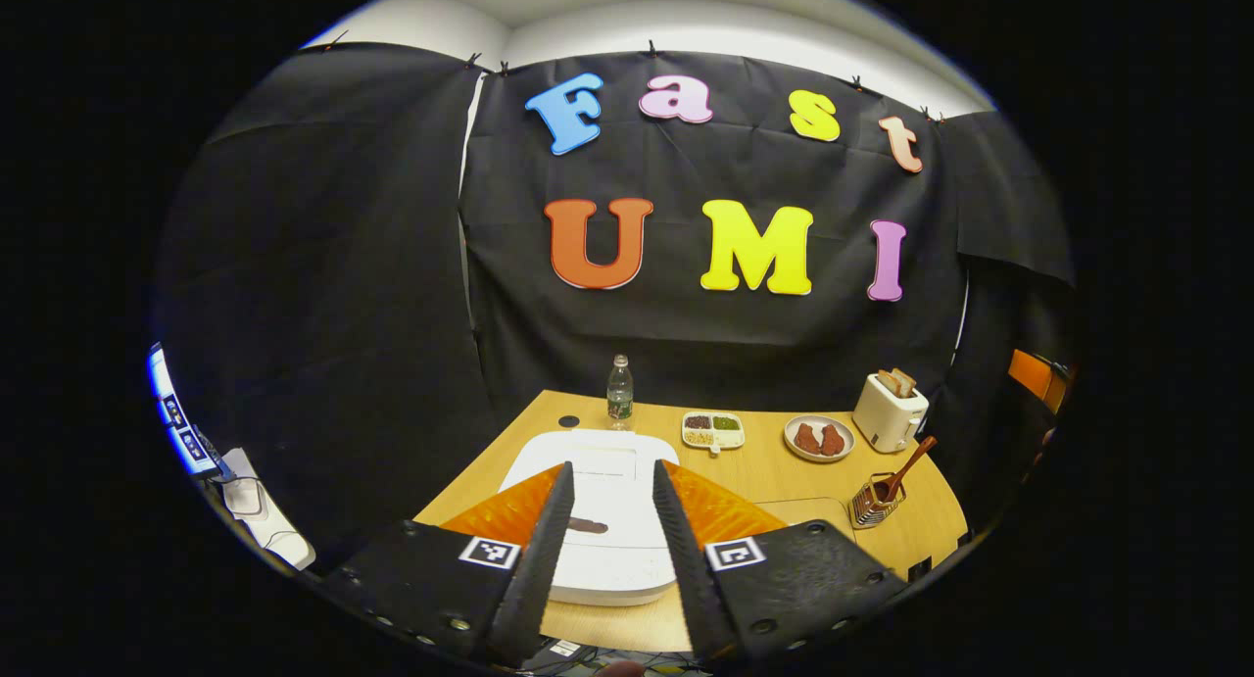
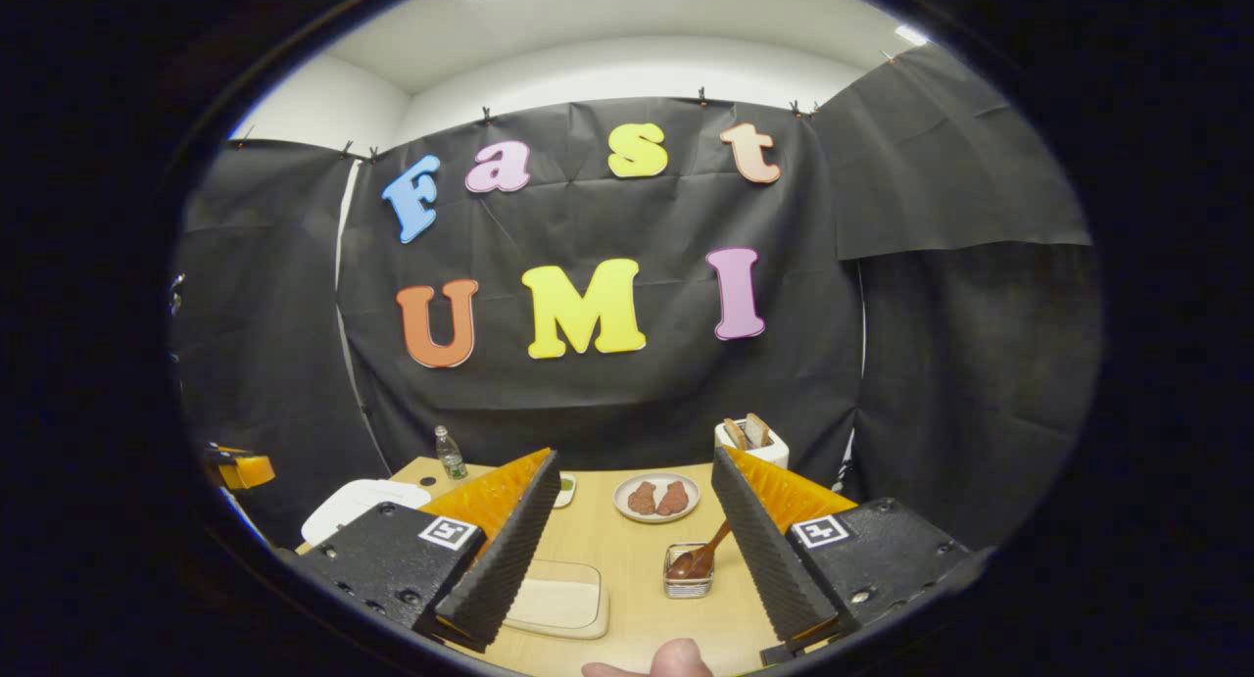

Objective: Close the left gripper, press the button to open the rice cooker; take a wooden spoon from the chopstick holder with the right hand, scoop a spoonful of rice and pour it into the rice cooker, then put the wooden spoon back into the chopstick holder.

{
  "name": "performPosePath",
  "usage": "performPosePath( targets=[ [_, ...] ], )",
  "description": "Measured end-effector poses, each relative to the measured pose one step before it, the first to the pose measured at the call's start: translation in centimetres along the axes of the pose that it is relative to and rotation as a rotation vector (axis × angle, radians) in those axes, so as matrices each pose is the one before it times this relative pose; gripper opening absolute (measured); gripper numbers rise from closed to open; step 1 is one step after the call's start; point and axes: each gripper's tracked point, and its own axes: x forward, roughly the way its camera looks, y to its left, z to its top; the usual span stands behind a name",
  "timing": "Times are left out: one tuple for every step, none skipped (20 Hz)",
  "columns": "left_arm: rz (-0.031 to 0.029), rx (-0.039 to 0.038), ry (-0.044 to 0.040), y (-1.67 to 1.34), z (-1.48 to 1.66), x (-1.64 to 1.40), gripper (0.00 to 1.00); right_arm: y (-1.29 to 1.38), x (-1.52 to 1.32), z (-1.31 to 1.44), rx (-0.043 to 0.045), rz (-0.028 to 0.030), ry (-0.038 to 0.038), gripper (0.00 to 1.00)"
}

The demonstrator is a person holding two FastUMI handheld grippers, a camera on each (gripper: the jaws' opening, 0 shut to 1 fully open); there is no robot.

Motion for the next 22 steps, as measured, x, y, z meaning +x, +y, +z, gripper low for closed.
performPosePath(
  targets=[
    [-0.01587, -0.00415, 0.0405, 0.039, -0.572, 0.542, 0.44, -0.235, 0.233, -0.1, 0.00565, -0.00217, 0.00255, 1.0],
    [-0.01145, -0.00147, 0.02351, 0.134, -0.625, 0.531, 0.44, -0.168, 0.313, -0.066, 0.00545, -0.00181, 0.00358, 1.0],
    [0.00807, 0.00441, 0.01864, 0.778, -0.687, 0.841, 0.44, -0.201, 0.275, -0.138, 0.00362, -0.00024, 0.00441, 1.0],
    [0.02868, -0.00102, 0.01087, 1.076, -0.077, 0.324, 0.22, -0.113, 0.247, -0.258, 0.00129, -0.00043, 0.00421, 1.0],
    [-0.013, -0.00725, 0.02868, -0.071, -0.506, 0.735, 0.0, -0.238, 0.23, -0.12, 0.00061, -0.00359, 0.00347, 1.0],
    [-0.00884, -0.01305, 0.02265, -0.054, -0.49, 0.628, 0.06, -0.273, 0.211, -0.118, 0.00047, -0.00451, 0.00335, 1.0],
    [-0.00237, -0.01832, 0.017, 0.361, -0.245, 0.508, 0.05, -0.244, 0.271, -0.155, 0.00187, -0.00514, 0.00509, 1.0],
    [0.00775, -0.02594, 0.01615, 0.627, -0.176, 0.864, 0.06, -0.236, 0.25, -0.211, 0.00261, -0.00314, 0.00476, 1.0],
    [-0.02412, -0.03275, 0.02087, -0.263, -0.659, -0.452, 0.0, -0.204, 0.242, -0.076, 0.00143, -0.00422, 0.00464, 0.96],
    [-0.0104, -0.02187, 0.01567, 0.08, -0.148, 0.665, 0.0, -0.238, 0.191, -0.157, 0.0, -0.00558, 0.00526, 1.0],
    [0.00161, -0.00928, 0.00941, 0.327, -0.441, 1.081, 0.0, -0.266, 0.182, -0.072, 0.00059, -0.00445, 0.00322, 1.0],
    [-0.00344, -0.00319, 0.01553, 0.156, -0.265, 0.788, 0.0, -0.2, 0.276, -0.157, -0.00052, -0.00484, 0.00394, 1.0],
    [-0.00022, 0.00029, 0.01607, 0.123, -0.423, 0.841, 0.0, -0.227, 0.233, -0.158, -0.00244, -0.00419, 0.00621, 1.0],
    [0.00129, 0.00172, 0.01794, 0.137, -0.497, 0.784, 0.0, -0.153, 0.112, -0.143, -0.00233, -0.00321, 0.00392, 1.0],
    [0.00305, 0.00148, 0.01788, 0.217, -0.298, 0.826, 0.0, -0.165, 0.171, -0.104, -0.00377, -0.00356, 0.00465, 1.0],
    [0.00213, 0.00145, 0.01403, 0.148, -0.471, 0.947, 0.06, -0.122, 0.244, -0.234, -0.00498, -0.0034, 0.00635, 1.0],
    [0.00116, 0.00104, 0.01306, 0.127, -0.346, 0.876, 0.0, -0.132, 0.215, -0.107, -0.00477, -0.00396, 0.00515, 1.0],
    [0.0019, 0.00089, 0.01504, 0.125, -0.243, 0.675, 0.0, -0.147, 0.168, -0.291, -0.00525, -0.00399, 0.0083, 1.0],
    [0.00416, 0.00096, 0.0148, 0.106, -0.466, 0.774, 0.0, -0.091, 0.191, -0.134, -0.00395, -0.00195, 0.00699, 1.0],
    [0.00286, 0.00061, 0.01213, 0.117, -0.35, 0.703, 0.0, -0.052, 0.087, -0.004, -0.00308, -0.0011, 0.00472, 1.0],
    [0.00128, -0.0003, 0.01078, 0.168, -0.303, 0.438, 0.0, -0.009, 0.206, 0.105, -0.00285, -0.00177, -0.00007, 1.0],
    [0.00384, 0.00053, 0.00941, 0.038, -0.16, 0.321, 0.0, -0.105, 0.177, 0.081, -0.00333, -0.00302, 0.00086, 0.96]
  ],
)
